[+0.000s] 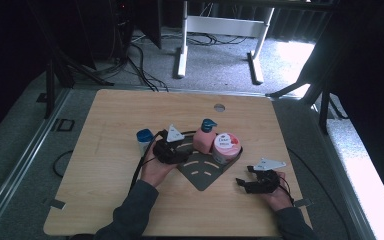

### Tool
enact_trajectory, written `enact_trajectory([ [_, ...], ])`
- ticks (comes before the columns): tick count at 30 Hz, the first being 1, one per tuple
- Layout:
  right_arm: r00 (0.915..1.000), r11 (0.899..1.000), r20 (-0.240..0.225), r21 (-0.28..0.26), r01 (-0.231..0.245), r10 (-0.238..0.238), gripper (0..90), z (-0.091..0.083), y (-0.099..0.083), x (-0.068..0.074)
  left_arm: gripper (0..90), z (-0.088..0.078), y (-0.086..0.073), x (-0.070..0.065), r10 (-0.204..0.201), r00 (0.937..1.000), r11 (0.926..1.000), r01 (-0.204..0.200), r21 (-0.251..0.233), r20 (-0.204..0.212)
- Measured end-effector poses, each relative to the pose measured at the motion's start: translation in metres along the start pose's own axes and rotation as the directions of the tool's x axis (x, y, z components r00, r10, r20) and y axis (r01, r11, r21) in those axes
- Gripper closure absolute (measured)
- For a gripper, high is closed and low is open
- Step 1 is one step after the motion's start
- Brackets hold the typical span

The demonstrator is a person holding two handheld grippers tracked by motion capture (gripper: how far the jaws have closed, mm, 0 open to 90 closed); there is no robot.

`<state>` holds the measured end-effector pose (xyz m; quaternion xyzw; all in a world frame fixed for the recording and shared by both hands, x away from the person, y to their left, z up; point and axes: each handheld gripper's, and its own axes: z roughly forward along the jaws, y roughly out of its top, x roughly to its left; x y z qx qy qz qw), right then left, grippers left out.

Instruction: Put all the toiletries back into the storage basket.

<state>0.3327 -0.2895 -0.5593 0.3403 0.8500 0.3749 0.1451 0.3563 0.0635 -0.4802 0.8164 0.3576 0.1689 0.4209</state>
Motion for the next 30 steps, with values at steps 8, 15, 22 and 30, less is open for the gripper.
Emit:
enact_trajectory([
  [8, 1.0000, 1.000, 0.003, 0.000, 0.005, -0.005, 26.6, 0.000, 0.000, 0.000, 45.8, -0.009, -0.005, -0.001, 0.014, 0.9997, 0.9999, -0.014, 0.009, 0.020],
  [15, 1.0000, 1.000, 0.002, 0.000, 0.004, -0.004, 26.6, 0.000, 0.000, 0.000, 45.8, -0.015, -0.010, 0.002, 0.004, 0.9998, 1.0000, -0.005, 0.007, 0.017],
  [22, 1.0000, 1.000, 0.002, 0.002, 0.003, -0.003, 26.6, 0.000, 0.000, 0.000, 45.8, -0.026, -0.017, 0.002, 0.021, 0.9997, 0.9996, -0.021, 0.016, 0.013],
  [30, 1.0000, 1.000, 0.003, 0.002, 0.002, -0.002, 26.5, 0.000, 0.000, 0.001, 46.0, -0.032, -0.021, 0.004, 0.028, 0.9996, 0.9993, -0.028, 0.024, 0.009],
])
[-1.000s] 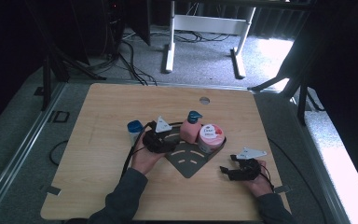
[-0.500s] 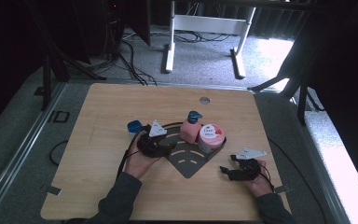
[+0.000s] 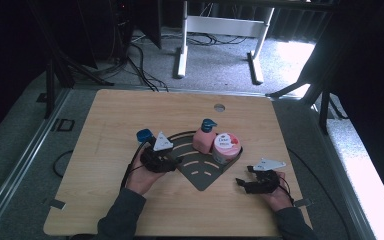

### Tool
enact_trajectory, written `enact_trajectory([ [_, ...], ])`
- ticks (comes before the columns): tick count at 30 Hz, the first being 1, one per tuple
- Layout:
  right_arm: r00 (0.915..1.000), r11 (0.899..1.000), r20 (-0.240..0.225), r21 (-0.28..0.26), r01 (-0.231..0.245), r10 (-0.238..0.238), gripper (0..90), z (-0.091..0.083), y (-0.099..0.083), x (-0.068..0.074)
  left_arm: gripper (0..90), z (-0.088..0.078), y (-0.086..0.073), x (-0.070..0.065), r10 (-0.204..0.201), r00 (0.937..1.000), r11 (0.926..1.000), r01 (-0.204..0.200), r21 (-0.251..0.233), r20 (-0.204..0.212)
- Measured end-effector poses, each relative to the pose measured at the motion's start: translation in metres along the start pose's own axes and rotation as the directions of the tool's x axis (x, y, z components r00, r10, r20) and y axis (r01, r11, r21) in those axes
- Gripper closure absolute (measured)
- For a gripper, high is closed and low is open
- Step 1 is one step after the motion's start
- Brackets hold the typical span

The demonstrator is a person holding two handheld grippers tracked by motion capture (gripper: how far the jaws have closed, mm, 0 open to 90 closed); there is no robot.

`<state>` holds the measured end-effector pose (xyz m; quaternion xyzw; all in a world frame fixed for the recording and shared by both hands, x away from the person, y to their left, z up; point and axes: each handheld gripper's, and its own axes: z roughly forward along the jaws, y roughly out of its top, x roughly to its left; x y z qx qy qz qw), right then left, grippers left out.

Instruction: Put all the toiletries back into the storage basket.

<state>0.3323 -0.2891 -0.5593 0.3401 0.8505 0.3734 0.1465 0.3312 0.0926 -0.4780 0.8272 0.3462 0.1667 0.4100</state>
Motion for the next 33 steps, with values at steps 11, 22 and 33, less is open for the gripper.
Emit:
enact_trajectory([
  [11, 1.0000, 1.000, 0.001, 0.000, 0.001, -0.001, 26.5, 0.000, 0.000, 0.000, 46.0, -0.008, -0.007, 0.004, -0.005, 1.0000, 1.0000, 0.005, 0.006, -0.008],
  [22, 1.0000, 1.000, 0.000, 0.000, -0.001, 0.001, 26.6, 0.000, 0.000, 0.000, 49.1, -0.018, -0.012, 0.007, 0.000, 1.0000, 0.9999, 0.000, 0.015, -0.008],
  [33, 1.0000, 1.000, 0.000, -0.001, 0.002, -0.002, 26.5, 0.000, 0.000, 0.000, 65.3, -0.026, -0.015, 0.012, 0.001, 0.9997, 0.9999, 0.000, 0.015, -0.023],
])
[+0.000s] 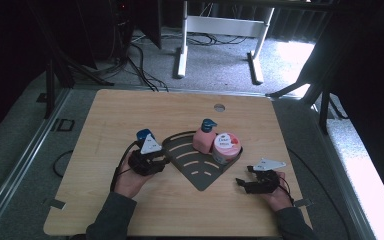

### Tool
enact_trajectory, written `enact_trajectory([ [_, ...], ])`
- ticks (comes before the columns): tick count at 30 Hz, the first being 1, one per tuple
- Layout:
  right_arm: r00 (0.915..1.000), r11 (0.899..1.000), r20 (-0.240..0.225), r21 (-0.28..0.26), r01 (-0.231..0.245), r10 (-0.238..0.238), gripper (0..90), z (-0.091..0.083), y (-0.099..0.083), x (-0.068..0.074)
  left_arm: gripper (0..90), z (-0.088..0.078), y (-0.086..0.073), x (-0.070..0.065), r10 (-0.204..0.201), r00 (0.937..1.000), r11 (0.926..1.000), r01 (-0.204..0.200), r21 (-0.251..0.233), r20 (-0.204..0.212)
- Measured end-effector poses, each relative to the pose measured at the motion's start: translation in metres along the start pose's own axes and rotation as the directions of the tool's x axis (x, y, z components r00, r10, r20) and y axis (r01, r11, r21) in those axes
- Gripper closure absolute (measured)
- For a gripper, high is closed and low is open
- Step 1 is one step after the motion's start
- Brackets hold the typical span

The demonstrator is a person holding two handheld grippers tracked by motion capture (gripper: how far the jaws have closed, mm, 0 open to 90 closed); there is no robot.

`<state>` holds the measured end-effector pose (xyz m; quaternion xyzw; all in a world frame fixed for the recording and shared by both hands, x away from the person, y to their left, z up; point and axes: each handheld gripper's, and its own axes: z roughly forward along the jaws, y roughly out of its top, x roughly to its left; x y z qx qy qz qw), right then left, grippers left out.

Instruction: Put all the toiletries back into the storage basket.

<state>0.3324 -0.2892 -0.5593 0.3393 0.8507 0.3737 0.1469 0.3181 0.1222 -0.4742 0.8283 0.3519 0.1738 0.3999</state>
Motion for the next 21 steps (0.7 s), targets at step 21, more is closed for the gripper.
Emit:
enact_trajectory([
  [21, 1.0000, 1.000, 0.000, 0.000, 0.000, 0.000, 26.5, 0.000, 0.000, 0.000, 65.3, -0.016, -0.009, 0.014, -0.032, 0.9988, 0.9989, 0.033, 0.034, -0.036],
])
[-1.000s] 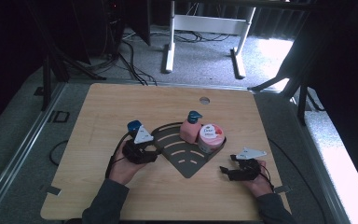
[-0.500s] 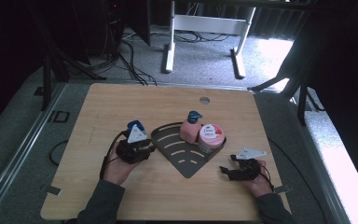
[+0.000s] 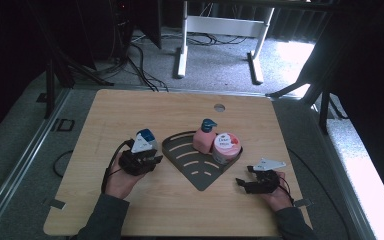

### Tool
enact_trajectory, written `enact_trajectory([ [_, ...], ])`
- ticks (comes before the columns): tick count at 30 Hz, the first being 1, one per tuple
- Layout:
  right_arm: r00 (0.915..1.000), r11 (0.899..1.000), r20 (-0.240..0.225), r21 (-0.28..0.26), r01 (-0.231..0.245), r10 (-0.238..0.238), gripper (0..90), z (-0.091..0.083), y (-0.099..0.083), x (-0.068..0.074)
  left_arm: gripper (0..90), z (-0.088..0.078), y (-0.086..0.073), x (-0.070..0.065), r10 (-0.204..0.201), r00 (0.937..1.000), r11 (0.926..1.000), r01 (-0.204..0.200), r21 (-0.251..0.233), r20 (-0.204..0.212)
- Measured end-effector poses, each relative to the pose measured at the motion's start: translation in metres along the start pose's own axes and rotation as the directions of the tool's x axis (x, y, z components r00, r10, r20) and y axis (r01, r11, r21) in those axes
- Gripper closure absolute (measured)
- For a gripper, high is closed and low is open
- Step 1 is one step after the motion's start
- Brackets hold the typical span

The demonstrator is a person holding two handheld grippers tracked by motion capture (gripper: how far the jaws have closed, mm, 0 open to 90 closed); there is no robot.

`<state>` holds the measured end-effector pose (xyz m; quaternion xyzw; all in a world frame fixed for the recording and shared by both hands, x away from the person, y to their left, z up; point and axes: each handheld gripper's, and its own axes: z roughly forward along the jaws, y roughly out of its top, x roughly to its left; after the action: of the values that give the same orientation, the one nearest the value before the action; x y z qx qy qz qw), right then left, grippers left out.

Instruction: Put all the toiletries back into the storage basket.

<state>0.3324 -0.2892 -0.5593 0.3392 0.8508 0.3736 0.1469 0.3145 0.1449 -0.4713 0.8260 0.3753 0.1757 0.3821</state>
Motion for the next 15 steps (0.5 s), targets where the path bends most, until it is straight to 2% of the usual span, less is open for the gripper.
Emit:
enact_trajectory([
  [8, 1.0000, 1.000, 0.000, 0.000, 0.000, 0.000, 26.5, 0.0000, 0.0000, 0.0000, 62.8, -0.0013, -0.0060, 0.0052, -0.012, 0.9998, 0.9995, 0.012, 0.028, -0.013],
  [15, 1.0000, 1.000, -0.002, -0.001, -0.002, 0.002, 26.6, 0.0000, 0.0000, -0.0002, 62.3, -0.0047, -0.0099, 0.0077, -0.021, 0.9997, 0.9994, 0.021, 0.029, -0.010],
])
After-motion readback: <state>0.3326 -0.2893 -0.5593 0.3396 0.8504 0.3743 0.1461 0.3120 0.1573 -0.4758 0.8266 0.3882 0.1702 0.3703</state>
